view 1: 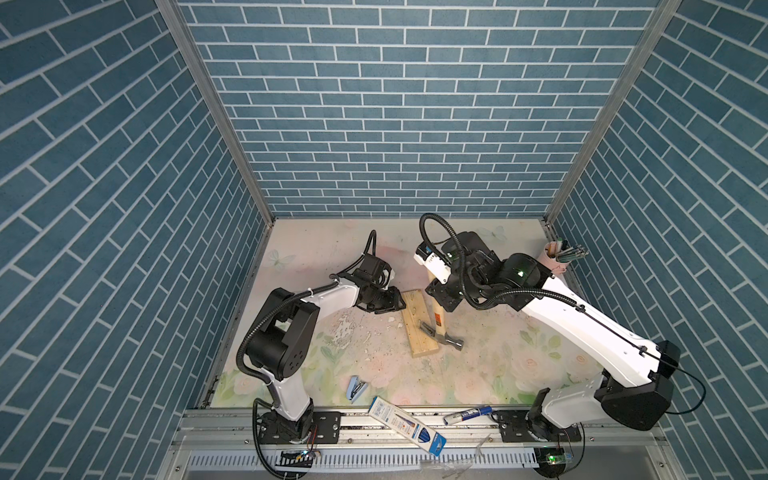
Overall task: Use a claw hammer to pull out a nail
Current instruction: Remove the nail from the mounting plate.
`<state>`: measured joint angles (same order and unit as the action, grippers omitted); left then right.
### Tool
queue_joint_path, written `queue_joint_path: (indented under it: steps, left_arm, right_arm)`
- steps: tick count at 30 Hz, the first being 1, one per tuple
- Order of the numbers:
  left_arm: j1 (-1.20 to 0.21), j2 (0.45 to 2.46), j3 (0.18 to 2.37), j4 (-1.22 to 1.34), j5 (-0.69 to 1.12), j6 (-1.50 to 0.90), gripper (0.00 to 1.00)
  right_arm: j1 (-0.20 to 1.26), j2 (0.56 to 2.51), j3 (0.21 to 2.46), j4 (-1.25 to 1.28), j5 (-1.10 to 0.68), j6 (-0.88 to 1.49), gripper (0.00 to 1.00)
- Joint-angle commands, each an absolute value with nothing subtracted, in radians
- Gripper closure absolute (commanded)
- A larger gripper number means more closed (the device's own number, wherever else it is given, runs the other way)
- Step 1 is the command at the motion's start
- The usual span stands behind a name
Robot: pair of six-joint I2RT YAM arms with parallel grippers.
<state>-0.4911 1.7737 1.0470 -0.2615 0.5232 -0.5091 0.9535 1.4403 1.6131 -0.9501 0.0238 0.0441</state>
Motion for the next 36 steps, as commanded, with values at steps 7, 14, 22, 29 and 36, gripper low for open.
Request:
queue_joint_path:
  steps: [7,14,22,29,36]
  left_arm:
    - [-0.498,1.796,1.049,-0.247,0.513,-0.519,0.55]
    - [-0.497,1.798,1.049,-0.249,0.508,-0.522,0.56]
    - [-0.497,1.798,1.045,-0.255,0.500,-0.521,0.56]
    - [-0.497,1.794,1.039,-0.257,0.495,-0.521,0.56]
    - [-0.497,1.793,1.039,-0.259,0.491,-0.523,0.56]
  right_arm:
    - [0.943,1.455,1.677,-0.882,0.037,0.006,1.00]
    - [0.938,1.468,1.686,-0.867,0.038,0.006,1.00]
    - [0.933,1.468,1.680,-0.835,0.038,0.012,1.00]
    - [0.931,1.460,1.665,-0.809,0.044,0.016,1.00]
    - [0.927,1.451,1.644,-0.780,0.057,0.023,1.00]
